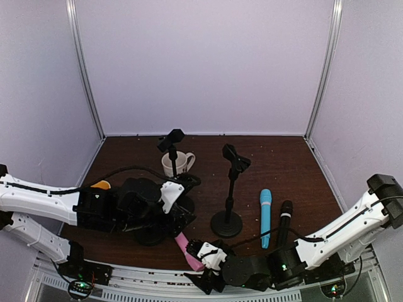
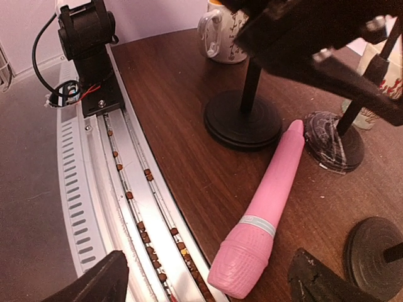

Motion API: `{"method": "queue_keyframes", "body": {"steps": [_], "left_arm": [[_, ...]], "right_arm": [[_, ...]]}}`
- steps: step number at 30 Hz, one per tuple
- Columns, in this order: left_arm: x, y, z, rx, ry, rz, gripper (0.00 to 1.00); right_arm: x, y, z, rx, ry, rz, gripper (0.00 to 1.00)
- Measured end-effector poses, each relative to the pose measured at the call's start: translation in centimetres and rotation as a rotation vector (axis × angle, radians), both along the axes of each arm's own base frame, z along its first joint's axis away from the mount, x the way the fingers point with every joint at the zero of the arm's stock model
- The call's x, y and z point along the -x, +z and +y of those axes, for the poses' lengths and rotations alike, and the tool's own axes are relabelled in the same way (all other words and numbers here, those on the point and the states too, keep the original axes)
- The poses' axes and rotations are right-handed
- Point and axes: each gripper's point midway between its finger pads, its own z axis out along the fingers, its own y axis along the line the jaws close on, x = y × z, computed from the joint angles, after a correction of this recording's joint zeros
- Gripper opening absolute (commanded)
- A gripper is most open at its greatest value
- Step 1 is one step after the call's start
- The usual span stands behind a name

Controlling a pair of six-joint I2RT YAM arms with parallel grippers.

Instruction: Attach the microphones to the stand

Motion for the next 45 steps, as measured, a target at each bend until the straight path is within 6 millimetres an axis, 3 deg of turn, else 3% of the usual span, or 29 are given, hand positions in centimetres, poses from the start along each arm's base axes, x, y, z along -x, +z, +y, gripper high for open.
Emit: {"method": "queue_keyframes", "body": {"steps": [4,9,18,25,35,41,45], "left_arm": [[-0.1,-0.1,0.5,-0.001,0.011,-0.005,0.86],[-0.1,-0.2,0.8,-0.002,0.020,-0.006,0.86],[-0.2,-0.1,0.9,-0.002,0.027,-0.009,0.86],[-0.2,-0.1,0.9,0.002,0.030,-0.006,0.86],[-0.2,0.3,1.0,0.017,0.034,-0.004,0.86],[-0.2,0.4,1.0,0.021,0.034,-0.005,0.85],[-0.2,0.4,1.0,0.020,0.033,-0.005,0.84]], "right_arm": [[0.1,-1.5,1.1,0.053,0.004,0.041,0.89],[-1.4,-4.3,0.3,0.137,-0.033,0.111,0.88],[-2.2,-6.8,1.7,0.219,-0.053,0.166,0.83],[-3.1,-8.2,1.2,0.280,-0.103,0.199,0.77],[-4.5,-10.2,0.7,0.350,-0.164,0.235,0.57],[-4.6,-10.5,0.0,0.371,-0.192,0.251,0.40],[-4.6,-10.0,-1.3,0.393,-0.203,0.262,0.36]]}}
